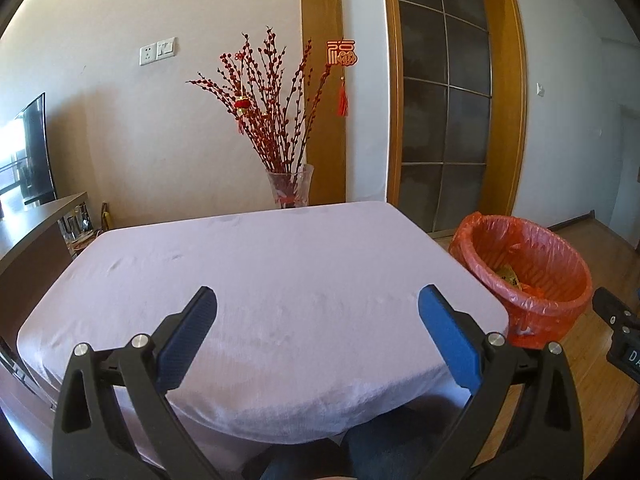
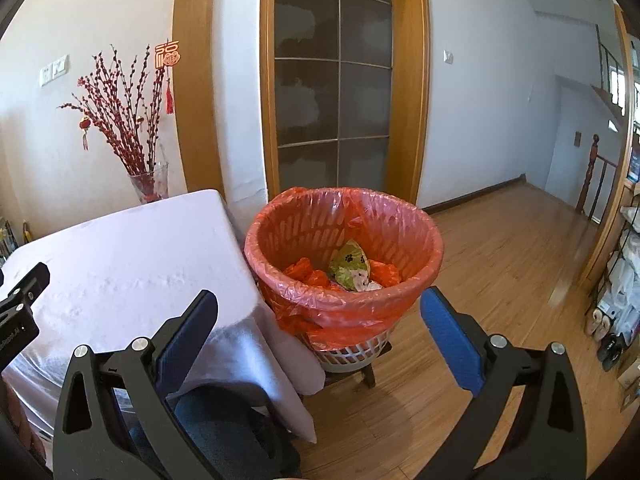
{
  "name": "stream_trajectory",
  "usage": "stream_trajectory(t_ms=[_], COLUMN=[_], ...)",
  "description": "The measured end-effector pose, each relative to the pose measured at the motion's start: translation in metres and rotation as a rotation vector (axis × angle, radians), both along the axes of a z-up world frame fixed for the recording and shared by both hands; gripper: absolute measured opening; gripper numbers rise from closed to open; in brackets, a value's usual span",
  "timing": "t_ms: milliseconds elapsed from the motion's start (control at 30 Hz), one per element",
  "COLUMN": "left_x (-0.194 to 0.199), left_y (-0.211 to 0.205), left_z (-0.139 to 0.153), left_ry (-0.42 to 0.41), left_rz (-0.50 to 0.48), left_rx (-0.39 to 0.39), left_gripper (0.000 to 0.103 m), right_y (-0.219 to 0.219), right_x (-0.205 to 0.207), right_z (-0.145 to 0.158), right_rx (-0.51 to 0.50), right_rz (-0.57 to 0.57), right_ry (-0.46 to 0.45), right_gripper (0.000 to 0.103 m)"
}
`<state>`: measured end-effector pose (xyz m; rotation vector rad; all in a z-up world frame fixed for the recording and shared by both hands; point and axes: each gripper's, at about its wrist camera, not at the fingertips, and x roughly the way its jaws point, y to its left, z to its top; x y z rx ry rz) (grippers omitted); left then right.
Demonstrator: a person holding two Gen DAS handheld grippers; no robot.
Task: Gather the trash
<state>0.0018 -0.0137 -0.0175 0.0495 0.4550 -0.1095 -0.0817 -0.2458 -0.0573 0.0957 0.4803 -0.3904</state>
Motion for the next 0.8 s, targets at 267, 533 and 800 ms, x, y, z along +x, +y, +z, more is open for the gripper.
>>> stream_trajectory(t_ms=[267, 533, 800], left_x=[-0.007, -0.012, -0.014], left_y=[-0.004, -0.007, -0.008], left_z=[0.002, 0.006, 0.008], left_ry=[-0.004, -0.018, -0.023], left_rz=[-0.006, -0.015, -0.018], left_rx=[0.005, 0.002, -0.002], left_gripper=[0.099, 0.099, 0.099], right_y=[0.003, 0.004, 0.007], right_x=[-0.003, -0.006, -0.008], right_z=[0.0, 0.003, 0.005], right_rx=[-0.013, -0.008, -0.006], right_rz=[-0.022, -0.016, -0.011], right_ry=[-0.003, -0.014, -0.023], right_gripper=[0.101, 0.101, 0.101])
